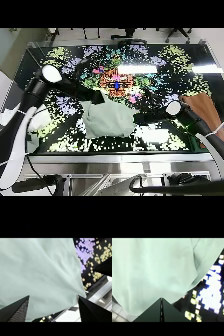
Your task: Fold the shirts.
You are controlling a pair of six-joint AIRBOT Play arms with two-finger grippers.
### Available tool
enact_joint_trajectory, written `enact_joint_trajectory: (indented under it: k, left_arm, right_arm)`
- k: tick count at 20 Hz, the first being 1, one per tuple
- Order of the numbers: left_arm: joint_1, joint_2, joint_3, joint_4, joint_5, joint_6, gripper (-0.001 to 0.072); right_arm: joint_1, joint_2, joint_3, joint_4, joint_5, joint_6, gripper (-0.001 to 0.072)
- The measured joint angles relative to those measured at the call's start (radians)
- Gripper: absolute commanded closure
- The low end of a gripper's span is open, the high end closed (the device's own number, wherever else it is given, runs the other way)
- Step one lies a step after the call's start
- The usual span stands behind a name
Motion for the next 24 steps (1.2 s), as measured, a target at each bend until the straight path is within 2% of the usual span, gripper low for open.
enact_joint_trajectory:
  k: [4,9,10,11,12,14,15,16,19,24]
  left_arm:
    - [0.16,0.079,-0.047,0.0,-0.059,-0.019,0.0045]
    - [0.316,0.126,-0.317,0.0,0.062,-0.011,0.0045]
    - [0.33,0.115,-0.36,-0.006,0.098,-0.002,0.0045]
    - [0.341,0.097,-0.399,-0.019,0.138,0.011,0.0045]
    - [0.348,0.076,-0.425,-0.04,0.172,0.025,0.0045]
    - [0.357,0.017,-0.452,-0.104,0.24,0.059,0.0045]
    - [0.359,-0.02,-0.453,-0.137,0.268,0.075,0.0045]
    - [0.359,-0.056,-0.444,-0.158,0.289,0.087,0.0045]
    - [0.359,-0.172,-0.378,-0.198,0.325,0.106,0.0045]
    - [0.357,-0.357,-0.219,-0.229,0.287,0.117,0.0046]
  right_arm:
    - [0.0,0.0,0.0,0.0,0.0,0.0,0.0693]
    - [0.0,-0.001,0.0,0.0,-0.008,-0.006,0.067]
    - [-0.002,-0.001,0.0,-0.003,-0.01,-0.025,0.0477]
    - [-0.003,-0.001,0.0,-0.004,-0.011,-0.045,0.0417]
    - [-0.005,-0.002,0.001,-0.011,-0.016,-0.061,0.0494]
    - [-0.024,-0.01,0.005,-0.016,-0.043,-0.068,0.0452]
    - [-0.049,-0.02,0.009,-0.019,-0.058,-0.068,0.0313]
    - [-0.087,-0.037,0.017,-0.018,-0.073,-0.068,0.0236]
    - [-0.215,-0.114,0.047,0.029,-0.097,-0.083,0.0236]
    - [-0.309,-0.286,0.094,0.172,-0.107,-0.217,0.0237]
